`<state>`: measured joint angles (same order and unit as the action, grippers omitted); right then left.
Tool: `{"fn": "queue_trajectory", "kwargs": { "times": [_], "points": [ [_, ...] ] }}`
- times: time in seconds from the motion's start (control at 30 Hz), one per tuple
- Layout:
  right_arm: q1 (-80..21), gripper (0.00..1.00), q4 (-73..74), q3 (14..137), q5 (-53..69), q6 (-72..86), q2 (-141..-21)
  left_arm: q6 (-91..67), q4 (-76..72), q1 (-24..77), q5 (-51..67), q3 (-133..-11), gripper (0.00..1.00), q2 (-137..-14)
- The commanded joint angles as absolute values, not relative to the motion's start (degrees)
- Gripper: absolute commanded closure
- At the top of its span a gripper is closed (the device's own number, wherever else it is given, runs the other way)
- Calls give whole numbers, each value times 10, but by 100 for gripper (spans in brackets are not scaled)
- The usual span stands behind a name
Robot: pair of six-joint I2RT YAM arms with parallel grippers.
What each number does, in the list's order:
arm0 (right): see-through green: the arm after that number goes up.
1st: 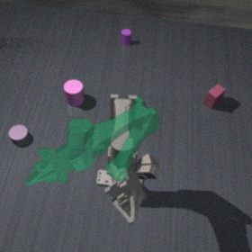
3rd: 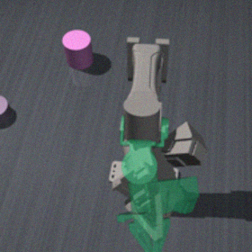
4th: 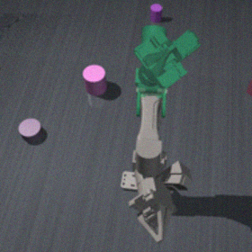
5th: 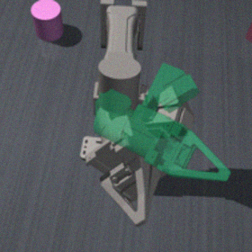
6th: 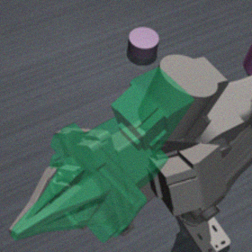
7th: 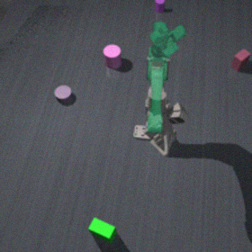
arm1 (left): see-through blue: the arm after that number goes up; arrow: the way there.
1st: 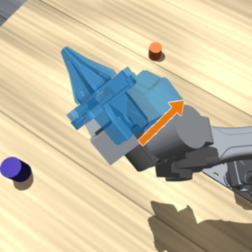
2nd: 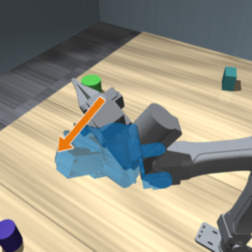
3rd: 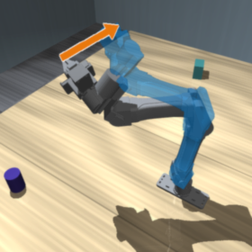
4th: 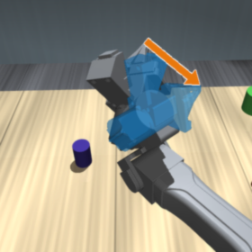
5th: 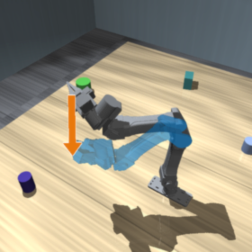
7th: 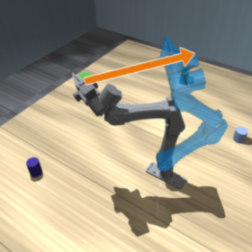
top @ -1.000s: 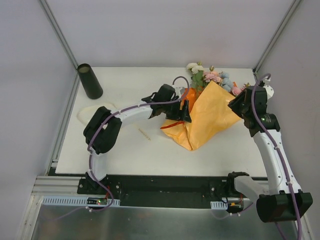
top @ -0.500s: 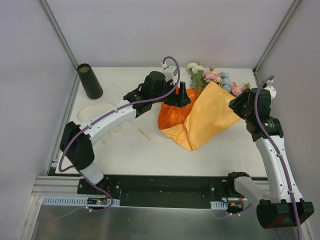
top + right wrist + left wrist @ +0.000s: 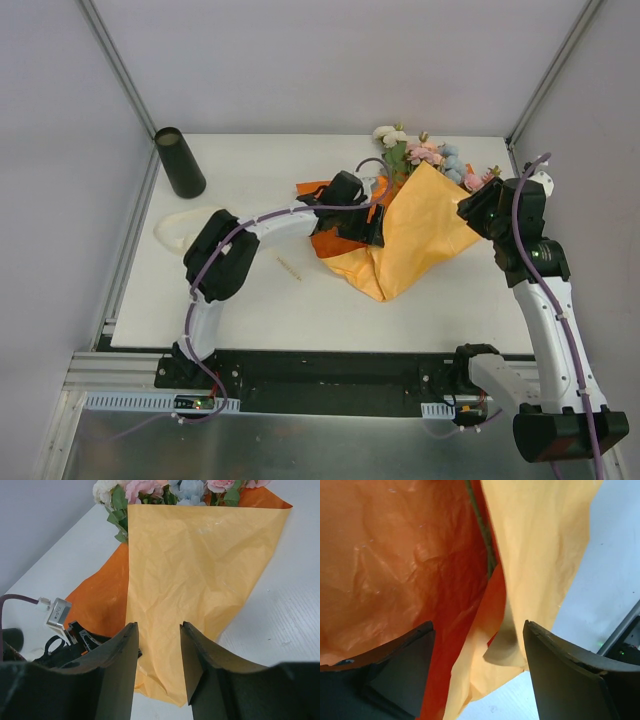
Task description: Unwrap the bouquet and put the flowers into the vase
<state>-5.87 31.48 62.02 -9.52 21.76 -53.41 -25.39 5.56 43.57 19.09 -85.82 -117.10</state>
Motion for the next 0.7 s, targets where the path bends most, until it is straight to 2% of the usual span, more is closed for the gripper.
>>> {"fn": "queue_trajectory", "kwargs": {
  "times": [0.0,0.13,0.67],
  "points": [
    [-62,55,301,629,-77,214,-520,-245,23,450,258,-910,28,-1172],
    [-62,55,303,634,-77,213,-521,-247,-17,468,294,-899,33,-1163],
    [-61,54,333,687,-110,232,-528,-221,-108,580,316,-872,31,-1133]
  ]
}}
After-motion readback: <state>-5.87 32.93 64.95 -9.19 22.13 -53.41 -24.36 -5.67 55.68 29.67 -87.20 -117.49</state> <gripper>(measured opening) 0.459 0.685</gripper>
